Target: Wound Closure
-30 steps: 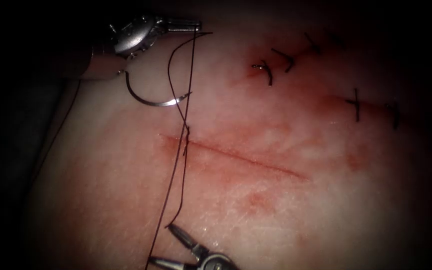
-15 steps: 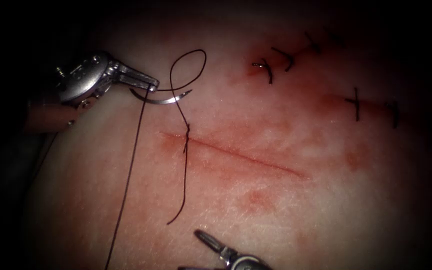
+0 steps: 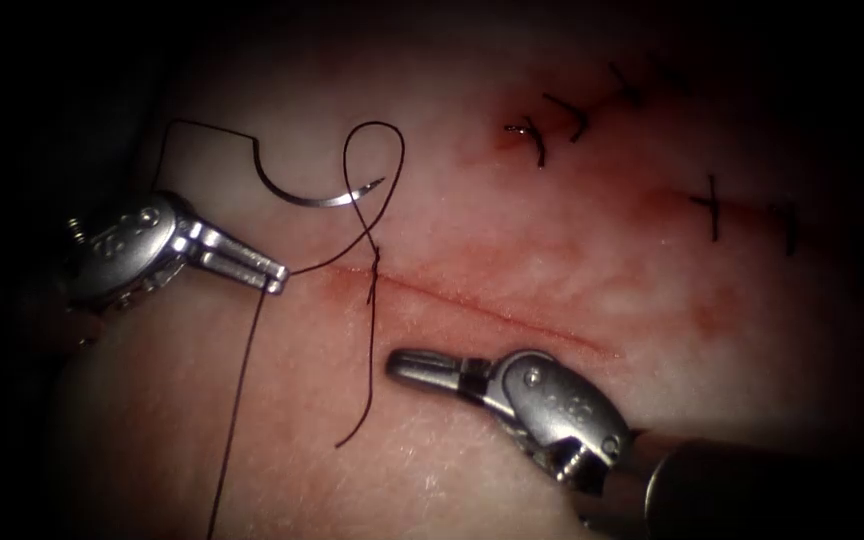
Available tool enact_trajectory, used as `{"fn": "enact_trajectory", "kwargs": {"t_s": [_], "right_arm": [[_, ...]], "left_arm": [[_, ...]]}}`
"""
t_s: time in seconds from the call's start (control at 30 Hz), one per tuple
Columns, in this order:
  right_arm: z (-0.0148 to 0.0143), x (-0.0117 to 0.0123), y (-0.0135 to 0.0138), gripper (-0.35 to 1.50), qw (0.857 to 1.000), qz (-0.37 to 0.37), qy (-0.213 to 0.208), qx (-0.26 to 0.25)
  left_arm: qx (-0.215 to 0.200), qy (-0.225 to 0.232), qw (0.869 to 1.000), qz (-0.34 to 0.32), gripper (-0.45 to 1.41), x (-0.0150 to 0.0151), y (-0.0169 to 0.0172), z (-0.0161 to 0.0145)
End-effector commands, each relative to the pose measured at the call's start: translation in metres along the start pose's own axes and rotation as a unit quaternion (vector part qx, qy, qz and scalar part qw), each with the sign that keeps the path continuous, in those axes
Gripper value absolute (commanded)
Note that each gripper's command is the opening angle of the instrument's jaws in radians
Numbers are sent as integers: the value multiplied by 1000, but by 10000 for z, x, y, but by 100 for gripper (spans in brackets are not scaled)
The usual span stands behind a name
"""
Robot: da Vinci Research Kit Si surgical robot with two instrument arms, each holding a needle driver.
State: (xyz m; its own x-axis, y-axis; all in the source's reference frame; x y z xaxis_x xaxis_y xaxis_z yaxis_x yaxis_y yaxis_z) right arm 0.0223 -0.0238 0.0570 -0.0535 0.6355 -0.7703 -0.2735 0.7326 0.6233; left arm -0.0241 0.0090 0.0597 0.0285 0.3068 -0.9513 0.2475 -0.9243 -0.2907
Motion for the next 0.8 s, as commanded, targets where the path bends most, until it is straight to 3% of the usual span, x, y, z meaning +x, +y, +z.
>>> {"fn": "enact_trajectory", "kwargs": {"t_s": [0.03,0.13,0.23,0.47,0.6,0.8], "right_arm": [[19,-11,13,-35,1000,-15,14,12],[34,-18,27,-35,999,-32,-5,38],[46,-24,39,-35,999,-34,-7,32],[72,-20,63,-35,998,42,27,31],[93,-8,73,-35,990,95,67,82],[106,-2,72,-35,976,136,94,142]], "left_arm": [[2,-2,1000,-1,-45,-4,2,7],[-4,4,1000,1,-45,3,12,13],[-18,17,1000,5,-45,10,25,19],[-27,27,999,14,-45,14,44,27],[-24,35,999,16,-45,1,50,24],[-25,51,998,6,-45,-22,45,15]]}}
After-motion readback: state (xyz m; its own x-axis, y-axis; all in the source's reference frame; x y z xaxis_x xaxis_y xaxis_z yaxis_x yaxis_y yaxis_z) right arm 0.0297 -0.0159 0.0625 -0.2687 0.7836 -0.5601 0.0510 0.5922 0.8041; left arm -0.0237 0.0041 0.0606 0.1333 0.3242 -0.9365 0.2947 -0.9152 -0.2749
